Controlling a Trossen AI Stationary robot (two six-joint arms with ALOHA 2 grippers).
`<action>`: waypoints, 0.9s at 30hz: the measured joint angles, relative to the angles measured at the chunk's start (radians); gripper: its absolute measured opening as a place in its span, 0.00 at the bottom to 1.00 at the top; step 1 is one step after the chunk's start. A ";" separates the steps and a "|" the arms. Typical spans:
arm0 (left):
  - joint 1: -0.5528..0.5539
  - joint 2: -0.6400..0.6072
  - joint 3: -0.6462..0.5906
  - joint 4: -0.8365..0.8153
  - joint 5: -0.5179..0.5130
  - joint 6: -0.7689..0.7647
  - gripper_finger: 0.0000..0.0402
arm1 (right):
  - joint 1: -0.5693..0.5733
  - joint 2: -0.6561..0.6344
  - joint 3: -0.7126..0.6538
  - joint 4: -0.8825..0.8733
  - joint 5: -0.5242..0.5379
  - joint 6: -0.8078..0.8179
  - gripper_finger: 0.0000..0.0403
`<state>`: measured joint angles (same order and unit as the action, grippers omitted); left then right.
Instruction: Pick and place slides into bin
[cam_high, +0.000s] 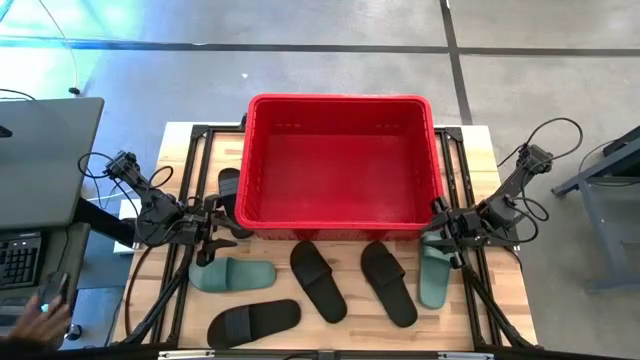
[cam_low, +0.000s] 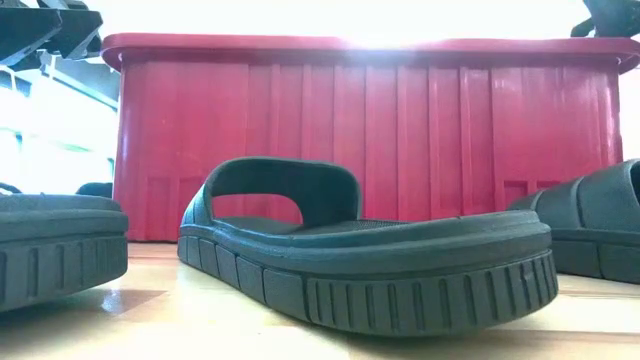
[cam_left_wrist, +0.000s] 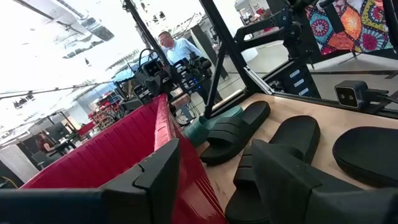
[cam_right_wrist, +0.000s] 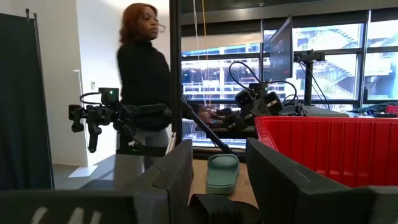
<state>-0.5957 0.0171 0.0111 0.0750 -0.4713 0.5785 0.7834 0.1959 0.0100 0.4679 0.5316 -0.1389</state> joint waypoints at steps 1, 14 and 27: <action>0.000 0.000 0.000 0.000 0.000 0.000 0.46 | 0.000 0.000 0.000 0.000 0.000 0.000 0.35; 0.000 0.000 0.000 0.000 0.000 0.000 0.46 | 0.000 0.000 0.000 0.000 0.000 0.000 0.35; 0.000 0.000 0.000 0.007 -0.017 0.083 0.46 | 0.000 0.000 0.000 0.000 0.000 0.000 0.35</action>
<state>-0.5957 0.0170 0.0112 0.0818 -0.4880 0.6617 0.7834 0.1957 0.0099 0.4679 0.5316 -0.1387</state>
